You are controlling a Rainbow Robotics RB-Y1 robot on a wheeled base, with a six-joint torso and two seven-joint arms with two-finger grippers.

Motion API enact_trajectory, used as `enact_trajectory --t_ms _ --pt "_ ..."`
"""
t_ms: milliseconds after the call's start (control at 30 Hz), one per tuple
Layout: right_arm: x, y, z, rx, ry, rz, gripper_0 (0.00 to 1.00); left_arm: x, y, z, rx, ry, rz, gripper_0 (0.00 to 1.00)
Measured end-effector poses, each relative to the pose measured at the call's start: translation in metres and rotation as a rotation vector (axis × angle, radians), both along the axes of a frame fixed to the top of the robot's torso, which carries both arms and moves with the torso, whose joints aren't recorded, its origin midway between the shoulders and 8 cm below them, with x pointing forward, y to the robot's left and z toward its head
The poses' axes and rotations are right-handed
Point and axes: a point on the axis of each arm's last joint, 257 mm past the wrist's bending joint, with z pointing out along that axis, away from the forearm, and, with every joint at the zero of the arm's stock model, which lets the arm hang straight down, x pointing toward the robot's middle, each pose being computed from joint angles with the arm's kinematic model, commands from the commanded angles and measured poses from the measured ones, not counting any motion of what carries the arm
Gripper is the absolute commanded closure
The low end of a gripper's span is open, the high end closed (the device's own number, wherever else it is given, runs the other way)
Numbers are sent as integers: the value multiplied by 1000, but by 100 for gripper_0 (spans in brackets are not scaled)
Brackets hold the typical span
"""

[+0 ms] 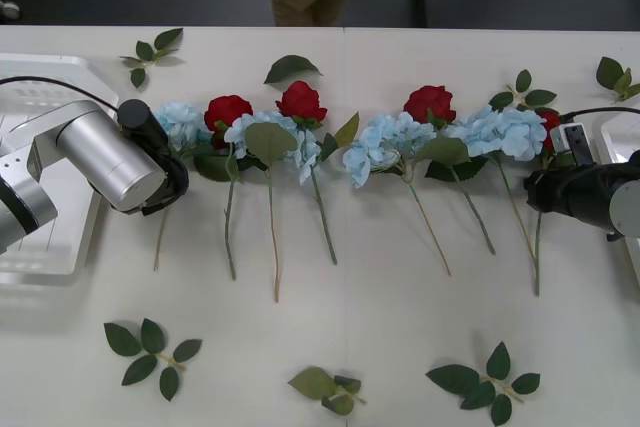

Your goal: Place the red flowers into the right box and the blue flowers into the left box. If a person shows an open palm, hand one flower to the person first, then continue sorting.

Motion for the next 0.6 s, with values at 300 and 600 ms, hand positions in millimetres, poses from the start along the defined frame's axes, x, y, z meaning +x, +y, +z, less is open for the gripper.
enact_trajectory --t_ms 300,600 --pt "0 1 0 2 7 3 100 0 0 -1 1 -2 -2 100" --pt "-18 8 34 59 110 54 100 -1 1 -3 1 0 -1 100"
